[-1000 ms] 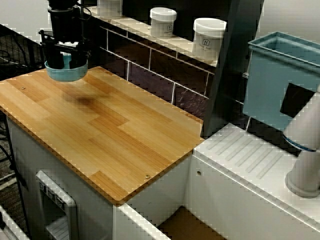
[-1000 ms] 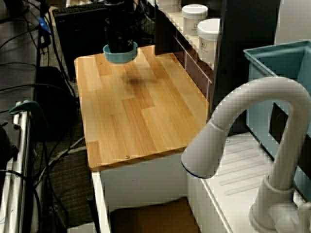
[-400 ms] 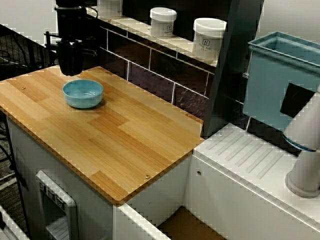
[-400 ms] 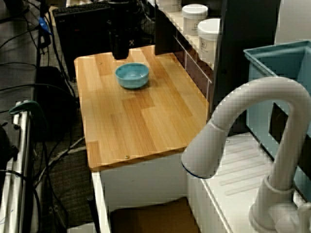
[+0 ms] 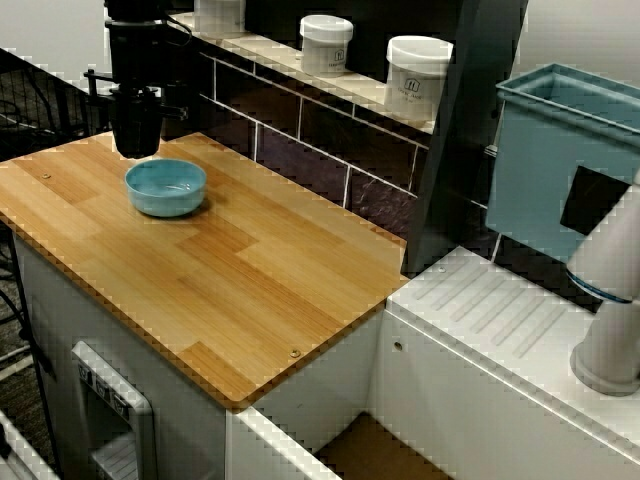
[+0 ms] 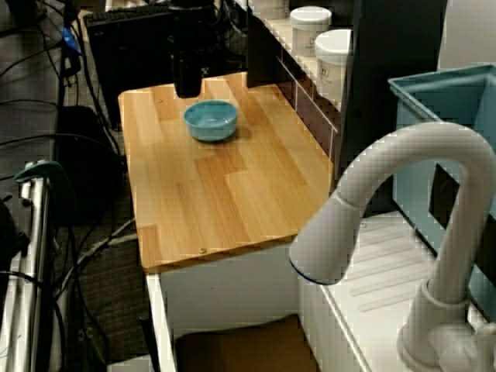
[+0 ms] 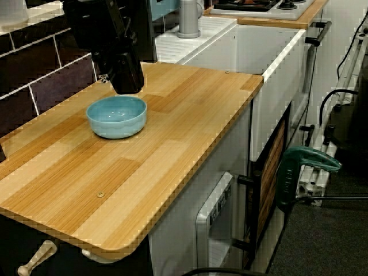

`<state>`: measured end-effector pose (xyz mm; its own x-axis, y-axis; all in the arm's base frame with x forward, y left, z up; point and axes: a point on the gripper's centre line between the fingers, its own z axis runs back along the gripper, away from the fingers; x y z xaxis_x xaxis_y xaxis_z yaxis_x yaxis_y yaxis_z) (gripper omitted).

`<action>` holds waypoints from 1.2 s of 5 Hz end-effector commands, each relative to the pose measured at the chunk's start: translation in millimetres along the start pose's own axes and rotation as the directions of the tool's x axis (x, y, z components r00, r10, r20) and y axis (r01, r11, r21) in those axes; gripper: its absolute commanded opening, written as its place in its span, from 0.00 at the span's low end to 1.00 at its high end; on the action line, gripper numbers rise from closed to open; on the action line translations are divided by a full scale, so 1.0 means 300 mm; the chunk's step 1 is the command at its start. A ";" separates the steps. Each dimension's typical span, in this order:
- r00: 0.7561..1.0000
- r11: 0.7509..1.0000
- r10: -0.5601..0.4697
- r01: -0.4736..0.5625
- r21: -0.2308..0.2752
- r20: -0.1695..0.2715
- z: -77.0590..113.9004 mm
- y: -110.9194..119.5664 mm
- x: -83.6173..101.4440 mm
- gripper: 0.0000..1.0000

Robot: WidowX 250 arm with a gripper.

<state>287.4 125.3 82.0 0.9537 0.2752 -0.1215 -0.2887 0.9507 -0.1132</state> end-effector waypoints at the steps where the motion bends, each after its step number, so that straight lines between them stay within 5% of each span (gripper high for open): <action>1: 0.990 0.998 0.051 -0.055 0.021 0.133 0.098 0.091 0.058 1.00; 6: 0.979 0.996 0.080 -0.086 0.023 0.187 -0.042 0.106 0.071 1.00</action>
<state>294.8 157.7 54.8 0.9274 0.3729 0.0281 -0.3694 0.9252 -0.0862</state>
